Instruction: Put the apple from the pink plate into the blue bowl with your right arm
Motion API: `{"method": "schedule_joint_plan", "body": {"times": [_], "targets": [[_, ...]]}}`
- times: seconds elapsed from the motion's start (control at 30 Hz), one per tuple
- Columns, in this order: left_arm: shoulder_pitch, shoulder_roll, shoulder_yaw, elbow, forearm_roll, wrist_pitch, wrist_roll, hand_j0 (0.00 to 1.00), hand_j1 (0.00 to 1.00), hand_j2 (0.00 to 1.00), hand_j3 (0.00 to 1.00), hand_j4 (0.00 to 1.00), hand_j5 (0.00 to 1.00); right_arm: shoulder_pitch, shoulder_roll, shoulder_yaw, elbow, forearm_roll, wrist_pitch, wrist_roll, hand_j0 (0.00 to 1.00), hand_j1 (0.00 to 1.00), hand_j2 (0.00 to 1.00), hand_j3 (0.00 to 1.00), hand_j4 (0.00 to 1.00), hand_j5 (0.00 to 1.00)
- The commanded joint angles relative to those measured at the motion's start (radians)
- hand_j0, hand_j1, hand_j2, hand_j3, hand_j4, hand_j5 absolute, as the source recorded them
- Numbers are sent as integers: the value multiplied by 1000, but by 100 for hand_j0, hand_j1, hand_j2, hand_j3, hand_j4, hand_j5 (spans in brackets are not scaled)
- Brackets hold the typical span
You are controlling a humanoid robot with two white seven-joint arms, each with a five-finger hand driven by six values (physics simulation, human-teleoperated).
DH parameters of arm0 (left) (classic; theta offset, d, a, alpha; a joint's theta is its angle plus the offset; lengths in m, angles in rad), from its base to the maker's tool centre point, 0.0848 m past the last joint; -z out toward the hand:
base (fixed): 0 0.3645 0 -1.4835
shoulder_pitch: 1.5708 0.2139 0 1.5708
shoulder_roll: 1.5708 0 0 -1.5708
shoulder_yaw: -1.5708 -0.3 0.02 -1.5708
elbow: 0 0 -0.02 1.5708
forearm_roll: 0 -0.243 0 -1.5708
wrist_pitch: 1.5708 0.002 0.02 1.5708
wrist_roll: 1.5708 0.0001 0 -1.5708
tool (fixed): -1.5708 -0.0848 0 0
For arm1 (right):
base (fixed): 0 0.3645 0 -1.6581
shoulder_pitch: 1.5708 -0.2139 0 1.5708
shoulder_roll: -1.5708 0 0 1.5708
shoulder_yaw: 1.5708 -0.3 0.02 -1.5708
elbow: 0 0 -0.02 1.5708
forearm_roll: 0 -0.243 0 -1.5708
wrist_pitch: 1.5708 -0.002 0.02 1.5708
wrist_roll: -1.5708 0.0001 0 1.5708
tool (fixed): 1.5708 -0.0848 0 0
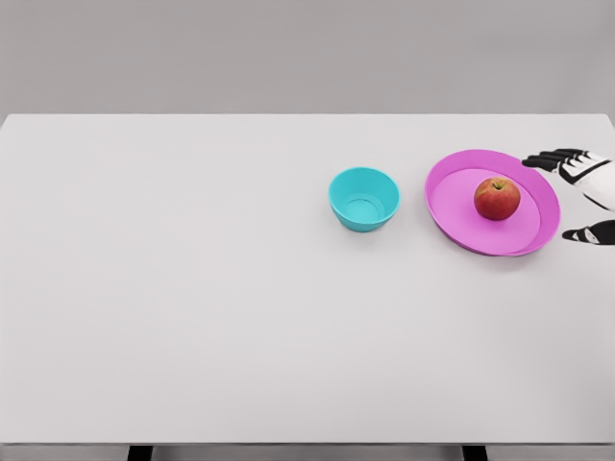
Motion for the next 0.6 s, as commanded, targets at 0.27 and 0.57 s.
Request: {"method": "schedule_joint_plan", "body": {"times": [0.27, 0.57], "targets": [[0, 0, 0, 0, 0, 0, 0, 100, 100, 100, 100, 100, 100, -41, 5, -24, 87, -3, 1, 133, 100, 100, 100, 100, 100, 100], [0, 0, 0, 0, 0, 0, 0, 100, 100, 100, 100, 100, 100, -333, 53, 166, 149, -6, 1, 468, 100, 100, 100, 100, 100, 100]]}}
